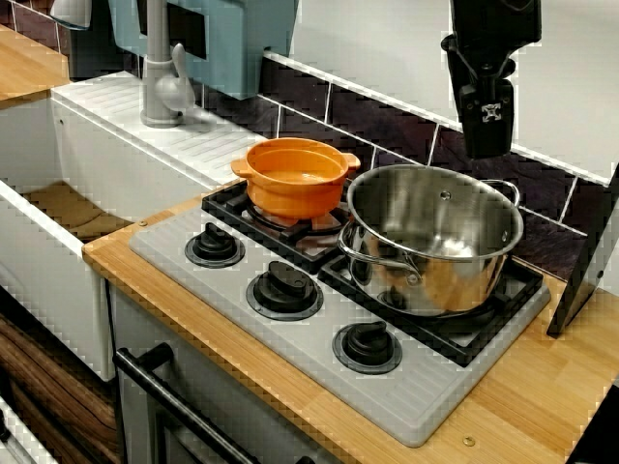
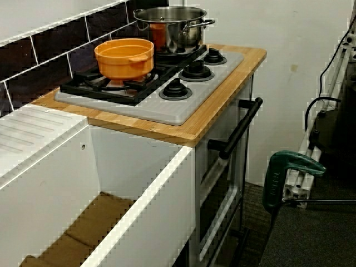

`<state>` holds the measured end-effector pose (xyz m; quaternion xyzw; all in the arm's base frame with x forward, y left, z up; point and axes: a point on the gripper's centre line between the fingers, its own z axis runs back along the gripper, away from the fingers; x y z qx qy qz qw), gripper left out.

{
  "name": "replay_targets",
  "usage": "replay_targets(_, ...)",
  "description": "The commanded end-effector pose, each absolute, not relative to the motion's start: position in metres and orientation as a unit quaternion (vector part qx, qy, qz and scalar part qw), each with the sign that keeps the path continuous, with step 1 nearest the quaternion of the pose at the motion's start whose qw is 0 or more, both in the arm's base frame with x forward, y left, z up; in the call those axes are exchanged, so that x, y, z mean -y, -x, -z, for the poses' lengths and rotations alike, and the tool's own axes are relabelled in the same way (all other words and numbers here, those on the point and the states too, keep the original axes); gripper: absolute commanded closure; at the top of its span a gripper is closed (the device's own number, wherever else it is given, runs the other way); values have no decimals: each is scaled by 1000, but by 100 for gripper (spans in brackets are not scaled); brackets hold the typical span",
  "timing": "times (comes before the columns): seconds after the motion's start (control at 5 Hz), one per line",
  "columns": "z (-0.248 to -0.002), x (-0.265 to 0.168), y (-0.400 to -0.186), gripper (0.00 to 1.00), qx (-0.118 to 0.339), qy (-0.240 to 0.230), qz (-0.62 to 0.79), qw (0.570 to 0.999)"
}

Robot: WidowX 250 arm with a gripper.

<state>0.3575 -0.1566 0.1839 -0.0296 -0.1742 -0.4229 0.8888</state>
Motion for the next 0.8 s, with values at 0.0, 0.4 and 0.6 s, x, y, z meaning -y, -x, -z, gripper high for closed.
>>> replay_targets(0.0,-184,157,-357,0,174,30,423,889)
replay_targets(0.4,-209,92,-355,0,183,33,396,899)
replay_targets(0.6,-211,54,-344,0,197,33,383,902)
